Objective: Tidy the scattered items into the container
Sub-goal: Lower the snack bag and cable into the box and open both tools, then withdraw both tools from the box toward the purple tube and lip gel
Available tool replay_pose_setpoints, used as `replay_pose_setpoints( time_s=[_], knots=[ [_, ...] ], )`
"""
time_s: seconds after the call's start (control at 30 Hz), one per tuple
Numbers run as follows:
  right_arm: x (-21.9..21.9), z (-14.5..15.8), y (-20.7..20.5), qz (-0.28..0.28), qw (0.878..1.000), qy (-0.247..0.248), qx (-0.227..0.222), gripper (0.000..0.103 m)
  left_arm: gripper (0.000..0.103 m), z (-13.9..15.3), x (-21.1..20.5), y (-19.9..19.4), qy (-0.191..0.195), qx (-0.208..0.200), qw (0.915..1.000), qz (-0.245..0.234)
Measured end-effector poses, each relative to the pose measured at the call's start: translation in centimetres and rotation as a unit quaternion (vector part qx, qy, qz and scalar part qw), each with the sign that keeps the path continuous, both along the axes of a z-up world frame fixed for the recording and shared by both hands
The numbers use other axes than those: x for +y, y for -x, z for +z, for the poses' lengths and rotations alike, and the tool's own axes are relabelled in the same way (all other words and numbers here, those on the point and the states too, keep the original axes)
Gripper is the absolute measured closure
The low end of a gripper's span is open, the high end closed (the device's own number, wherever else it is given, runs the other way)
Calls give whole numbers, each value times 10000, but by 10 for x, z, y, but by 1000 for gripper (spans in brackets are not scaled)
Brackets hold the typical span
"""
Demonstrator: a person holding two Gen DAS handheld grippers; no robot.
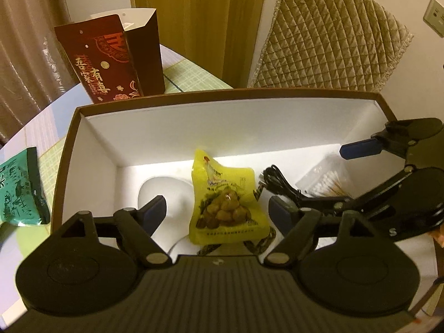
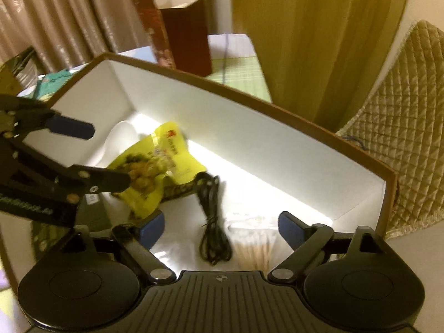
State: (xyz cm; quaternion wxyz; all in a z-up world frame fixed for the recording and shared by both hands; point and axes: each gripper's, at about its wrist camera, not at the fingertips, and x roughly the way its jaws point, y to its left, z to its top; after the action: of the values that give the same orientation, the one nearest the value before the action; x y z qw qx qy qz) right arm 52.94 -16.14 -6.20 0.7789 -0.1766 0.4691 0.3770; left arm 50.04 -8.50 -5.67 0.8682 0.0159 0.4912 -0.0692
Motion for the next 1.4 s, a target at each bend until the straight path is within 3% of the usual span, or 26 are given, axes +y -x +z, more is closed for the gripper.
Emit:
replay_pose_setpoints(
  time_s=[0.17, 0.37, 0.93, 1.4],
  knots=[
    [-5, 14, 20, 90, 9997, -224, -27, 2, 17, 7, -3, 12, -136, -8, 9999, 23],
    [-13, 25, 40, 26, 9991, -419, -11, 2, 10, 22, -5, 34, -208, -84, 9996, 173],
    [-38, 55, 103, -212, 9975, -612, -296, 2, 6, 72, -17, 110, -129, -506, 9962, 697],
    [-55, 73, 164, -309, 9954, -649, -632, 2, 5, 87, -16, 184, -90, -560, 9943, 903]
  ],
)
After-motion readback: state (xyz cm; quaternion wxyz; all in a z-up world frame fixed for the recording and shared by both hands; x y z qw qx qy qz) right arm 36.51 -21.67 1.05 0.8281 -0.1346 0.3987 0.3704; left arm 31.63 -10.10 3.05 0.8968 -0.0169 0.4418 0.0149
